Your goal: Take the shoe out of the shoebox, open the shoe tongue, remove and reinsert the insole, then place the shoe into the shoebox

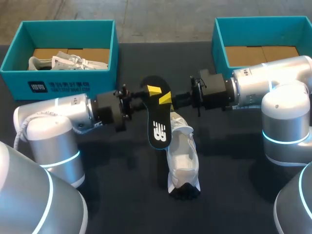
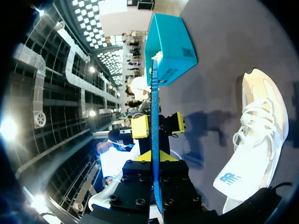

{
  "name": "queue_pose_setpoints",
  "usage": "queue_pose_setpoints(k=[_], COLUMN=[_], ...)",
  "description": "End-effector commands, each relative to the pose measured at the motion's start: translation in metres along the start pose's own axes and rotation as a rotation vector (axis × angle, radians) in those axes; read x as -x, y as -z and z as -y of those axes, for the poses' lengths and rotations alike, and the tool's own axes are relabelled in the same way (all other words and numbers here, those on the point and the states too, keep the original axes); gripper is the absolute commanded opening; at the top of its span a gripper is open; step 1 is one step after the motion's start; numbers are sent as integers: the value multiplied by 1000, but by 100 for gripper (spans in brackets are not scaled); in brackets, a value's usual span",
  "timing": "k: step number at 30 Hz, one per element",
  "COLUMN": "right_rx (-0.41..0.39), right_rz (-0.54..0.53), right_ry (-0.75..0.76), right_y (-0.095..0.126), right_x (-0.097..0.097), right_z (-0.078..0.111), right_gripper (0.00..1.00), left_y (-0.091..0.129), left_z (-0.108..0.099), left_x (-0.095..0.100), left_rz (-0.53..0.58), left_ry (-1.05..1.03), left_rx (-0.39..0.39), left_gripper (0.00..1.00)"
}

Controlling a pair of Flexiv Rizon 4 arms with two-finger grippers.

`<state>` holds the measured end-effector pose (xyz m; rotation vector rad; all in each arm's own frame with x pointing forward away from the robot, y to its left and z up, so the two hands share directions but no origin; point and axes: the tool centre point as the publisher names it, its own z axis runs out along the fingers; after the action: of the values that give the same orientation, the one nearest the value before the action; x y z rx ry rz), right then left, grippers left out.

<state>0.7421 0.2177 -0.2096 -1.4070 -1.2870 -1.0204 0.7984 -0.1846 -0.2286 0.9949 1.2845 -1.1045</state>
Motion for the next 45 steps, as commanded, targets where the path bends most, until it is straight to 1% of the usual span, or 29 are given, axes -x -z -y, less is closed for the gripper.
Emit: queue_pose_setpoints(k=[1,6,10,11,12,13,23,24,25,26,27,32,35,41,45], right_rx=[3,3,3,3,3,3,3,-4,-13,-16,-21,-34,-29,-1,36], right_rz=[1,1,1,1,1,1,1,18,26,39,58,129,165,253,337], right_ry=[0,0,0,0,0,0,0,-8,-1,-5,-9,-23,-29,-34,-45], right_y=[-2,-2,-2,-2,-2,-2,-2,-3,-4,-4,-5,-5,1,21,39], right_x=[0,0,0,0,0,0,0,0,-1,-2,-3,-5,-7,-6,-2], right_z=[0,0,0,0,0,0,0,0,-1,-1,-1,-2,0,12,22], right_gripper=[0,0,0,0,0,0,0,3,25,43,100,100,100,100,100], left_y=[2,4,4,4,4,4,1,1,1,1,2,6,11,28,41], left_z=[5,6,7,7,7,7,5,6,6,6,6,9,11,18,26], left_x=[1,0,-1,-1,-2,-2,0,0,1,1,2,8,10,9,7], left_rz=[0,2,-4,-6,-6,-6,5,6,8,9,12,19,21,13,-9], left_ry=[2,6,-5,-10,-10,-13,-24,-24,-25,-25,-25,-27,-28,-9,7], left_rx=[10,14,16,15,14,14,16,16,16,15,15,14,14,-6,-30], left_gripper=[35,34,29,16,5,0,0,0,0,0,0,0,0,0,0])
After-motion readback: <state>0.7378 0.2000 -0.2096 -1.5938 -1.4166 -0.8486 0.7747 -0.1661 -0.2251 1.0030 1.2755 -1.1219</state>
